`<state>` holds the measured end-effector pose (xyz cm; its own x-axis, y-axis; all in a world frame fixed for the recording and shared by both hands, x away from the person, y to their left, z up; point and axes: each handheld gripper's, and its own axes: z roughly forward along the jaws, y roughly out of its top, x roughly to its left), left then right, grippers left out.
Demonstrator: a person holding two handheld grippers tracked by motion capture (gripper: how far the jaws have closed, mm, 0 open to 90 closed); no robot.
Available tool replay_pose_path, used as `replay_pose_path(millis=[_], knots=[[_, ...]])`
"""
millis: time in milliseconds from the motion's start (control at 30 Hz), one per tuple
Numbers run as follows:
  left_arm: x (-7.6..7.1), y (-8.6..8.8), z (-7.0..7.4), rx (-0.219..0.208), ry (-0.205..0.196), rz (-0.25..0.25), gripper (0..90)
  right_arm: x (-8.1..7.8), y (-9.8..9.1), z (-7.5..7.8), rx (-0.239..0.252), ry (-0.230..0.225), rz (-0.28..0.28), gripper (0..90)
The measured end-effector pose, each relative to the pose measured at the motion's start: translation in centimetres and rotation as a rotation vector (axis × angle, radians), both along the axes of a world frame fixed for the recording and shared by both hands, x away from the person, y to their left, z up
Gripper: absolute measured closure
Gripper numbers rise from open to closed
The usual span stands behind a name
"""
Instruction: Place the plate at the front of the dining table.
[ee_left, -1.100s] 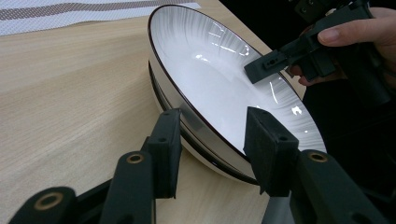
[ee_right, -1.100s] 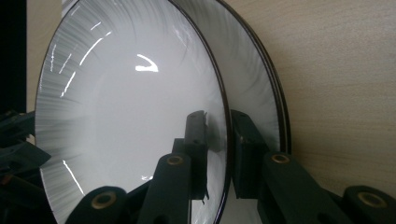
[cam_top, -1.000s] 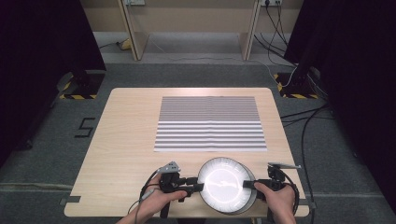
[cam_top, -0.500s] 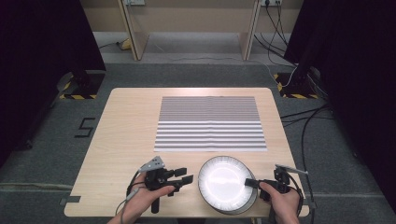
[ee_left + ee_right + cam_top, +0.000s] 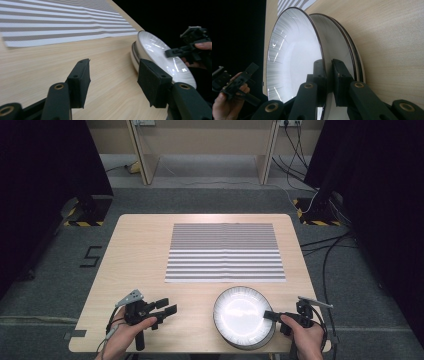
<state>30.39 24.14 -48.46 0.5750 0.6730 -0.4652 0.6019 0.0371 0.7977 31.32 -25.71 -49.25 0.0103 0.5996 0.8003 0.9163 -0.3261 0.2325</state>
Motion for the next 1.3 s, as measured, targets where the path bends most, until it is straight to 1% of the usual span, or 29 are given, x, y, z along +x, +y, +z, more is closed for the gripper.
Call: replay_pose_path(millis=[67,133,167,200,300,433,567,633,733,800,1000,1067,1300], knots=[[-0.2,0.8,-0.3,0.004,-0.001,0.021,42.9,0.0,-0.2,0.3,0.006,0.003,-0.002,82.3],[-0.3,1.5,-0.5,0.019,-0.009,0.038,43.0,0.0,-0.3,0.5,0.011,-0.007,-0.012,82.3],[-0.4,2.0,-0.6,0.031,-0.013,0.053,43.0,-0.1,-0.3,0.6,0.009,-0.005,-0.010,82.3],[-0.5,2.4,-0.8,0.037,-0.016,0.065,42.9,-0.1,-0.4,0.7,0.010,-0.016,-0.013,82.3],[-0.6,3.7,-1.3,0.064,-0.021,0.099,42.6,-0.1,-0.5,0.9,0.012,-0.019,-0.020,82.3],[-0.9,4.9,-1.9,0.077,-0.013,0.130,41.2,0.0,-0.6,1.0,0.016,-0.017,-0.023,82.0],[-1.3,6.0,-2.5,0.095,-0.017,0.169,39.8,0.0,-0.7,1.2,0.009,-0.027,-0.028,81.9],[-1.5,6.4,-2.9,0.092,-0.012,0.186,39.0,0.0,-0.7,1.3,0.012,-0.027,-0.034,81.9],[-1.7,6.7,-3.3,0.098,-0.005,0.198,38.4,0.0,-0.9,1.5,0.014,-0.031,-0.035,81.9],[-1.7,6.7,-3.5,0.090,-0.001,0.200,38.4,0.0,-1.0,1.6,0.019,-0.038,-0.043,81.9],[-1.6,6.7,-3.4,0.104,-0.028,0.202,38.4,0.1,-1.3,1.8,0.029,-0.050,-0.056,81.9],[-1.6,6.7,-3.4,0.105,-0.028,0.205,38.4,0.3,-1.3,2.0,0.038,-0.051,-0.060,81.9],[-1.6,6.6,-3.5,0.115,-0.033,0.204,38.4,0.7,-1.3,2.6,0.034,-0.068,-0.061,81.7]])
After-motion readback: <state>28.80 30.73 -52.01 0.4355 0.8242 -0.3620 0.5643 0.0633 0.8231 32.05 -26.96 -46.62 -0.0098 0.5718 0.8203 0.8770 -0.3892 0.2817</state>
